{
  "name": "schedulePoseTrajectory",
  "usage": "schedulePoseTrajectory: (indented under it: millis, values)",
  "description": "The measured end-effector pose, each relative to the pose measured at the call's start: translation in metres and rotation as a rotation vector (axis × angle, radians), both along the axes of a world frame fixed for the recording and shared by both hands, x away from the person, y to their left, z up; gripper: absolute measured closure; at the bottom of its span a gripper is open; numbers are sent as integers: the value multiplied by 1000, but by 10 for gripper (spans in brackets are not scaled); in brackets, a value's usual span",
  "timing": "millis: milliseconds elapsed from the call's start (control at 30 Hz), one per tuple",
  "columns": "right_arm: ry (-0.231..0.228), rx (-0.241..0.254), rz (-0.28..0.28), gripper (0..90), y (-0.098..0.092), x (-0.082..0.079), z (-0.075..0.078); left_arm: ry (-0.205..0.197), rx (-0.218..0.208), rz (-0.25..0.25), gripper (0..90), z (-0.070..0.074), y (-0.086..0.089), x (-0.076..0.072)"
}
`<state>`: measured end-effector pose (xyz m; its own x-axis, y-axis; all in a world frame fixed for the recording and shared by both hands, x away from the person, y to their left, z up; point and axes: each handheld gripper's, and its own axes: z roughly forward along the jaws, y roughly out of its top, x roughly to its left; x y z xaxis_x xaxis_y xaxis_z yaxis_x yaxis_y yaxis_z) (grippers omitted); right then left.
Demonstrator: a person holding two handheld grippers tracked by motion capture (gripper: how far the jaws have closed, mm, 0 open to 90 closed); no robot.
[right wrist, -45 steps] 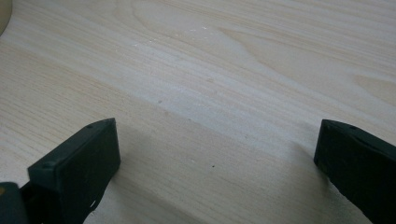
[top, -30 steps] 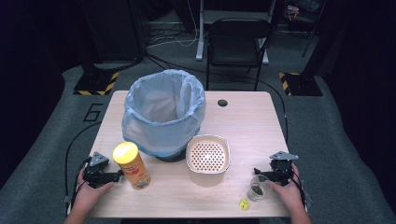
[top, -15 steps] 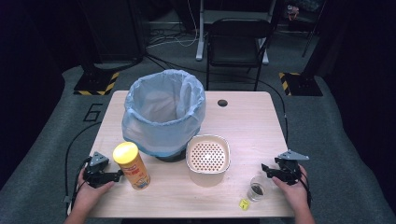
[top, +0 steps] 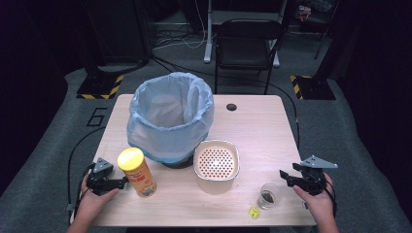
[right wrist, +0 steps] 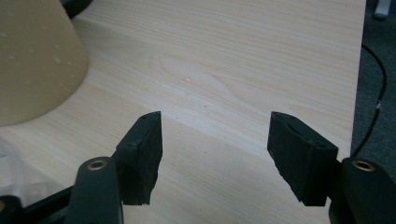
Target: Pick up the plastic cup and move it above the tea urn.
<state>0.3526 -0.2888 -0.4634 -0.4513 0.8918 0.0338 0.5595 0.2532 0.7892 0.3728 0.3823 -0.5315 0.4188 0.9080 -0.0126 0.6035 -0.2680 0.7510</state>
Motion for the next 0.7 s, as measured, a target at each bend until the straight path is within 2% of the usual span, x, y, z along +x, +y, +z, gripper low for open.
schedulePoseTrajectory:
  millis: [133, 233, 400, 500, 533, 700]
  values:
    - [-12, 26, 47, 353, 1, -11, 11, 0, 0, 1, 142, 0, 0, 0]
    - [-7, 42, 62, 344, 2, -14, 14, 2, -2, 2, 142, 0, 0, 0]
    - [-15, 49, 124, 328, 7, -25, 22, 0, 0, 1, 142, 0, 0, 0]
    - [-28, 51, 162, 299, 11, -31, 28, 0, -1, 2, 142, 0, 0, 0]
    - [-31, 58, 198, 267, 14, -35, 31, 0, 0, 4, 142, 0, 0, 0]
    - [-30, 68, 254, 226, 22, -40, 33, 0, -2, 6, 142, 0, -1, 0]
